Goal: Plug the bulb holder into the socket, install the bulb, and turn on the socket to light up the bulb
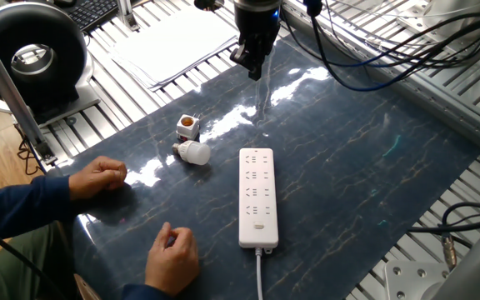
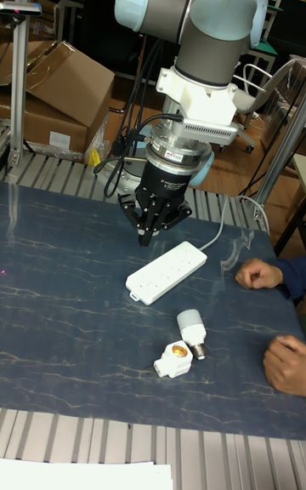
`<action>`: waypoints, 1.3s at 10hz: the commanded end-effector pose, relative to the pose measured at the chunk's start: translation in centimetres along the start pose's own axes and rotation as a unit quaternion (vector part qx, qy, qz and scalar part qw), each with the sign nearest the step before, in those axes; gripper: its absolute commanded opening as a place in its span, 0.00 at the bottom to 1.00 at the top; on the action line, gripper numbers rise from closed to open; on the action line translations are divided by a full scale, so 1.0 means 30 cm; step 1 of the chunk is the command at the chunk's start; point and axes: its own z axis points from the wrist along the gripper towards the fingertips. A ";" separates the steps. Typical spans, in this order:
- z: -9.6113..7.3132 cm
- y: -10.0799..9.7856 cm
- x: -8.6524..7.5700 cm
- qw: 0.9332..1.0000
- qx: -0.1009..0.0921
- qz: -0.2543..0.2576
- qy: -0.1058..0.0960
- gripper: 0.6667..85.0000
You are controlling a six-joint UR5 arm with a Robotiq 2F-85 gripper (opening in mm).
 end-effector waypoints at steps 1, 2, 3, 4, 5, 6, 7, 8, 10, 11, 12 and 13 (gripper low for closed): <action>-0.006 0.009 -0.003 1.000 -0.006 0.001 -0.001 0.00; -0.006 0.009 -0.004 1.000 -0.006 0.001 -0.001 0.00; -0.006 0.010 -0.003 1.000 -0.006 0.001 -0.001 0.00; -0.007 0.008 -0.003 1.000 -0.005 0.001 0.000 0.00; -0.007 0.008 -0.003 1.000 -0.005 0.001 0.000 0.00; -0.008 0.009 -0.002 1.000 -0.006 0.001 0.000 0.00; -0.008 0.009 -0.003 1.000 -0.006 0.001 0.000 0.00; -0.009 0.010 -0.002 1.000 -0.006 0.001 0.001 0.00; -0.021 0.002 -0.006 1.000 0.002 0.004 0.003 0.00; -0.043 -0.003 -0.016 1.000 0.012 0.010 0.007 0.00; -0.077 0.010 -0.022 0.999 0.015 0.021 0.020 0.00; -0.099 0.019 -0.025 0.999 0.015 0.025 0.027 0.00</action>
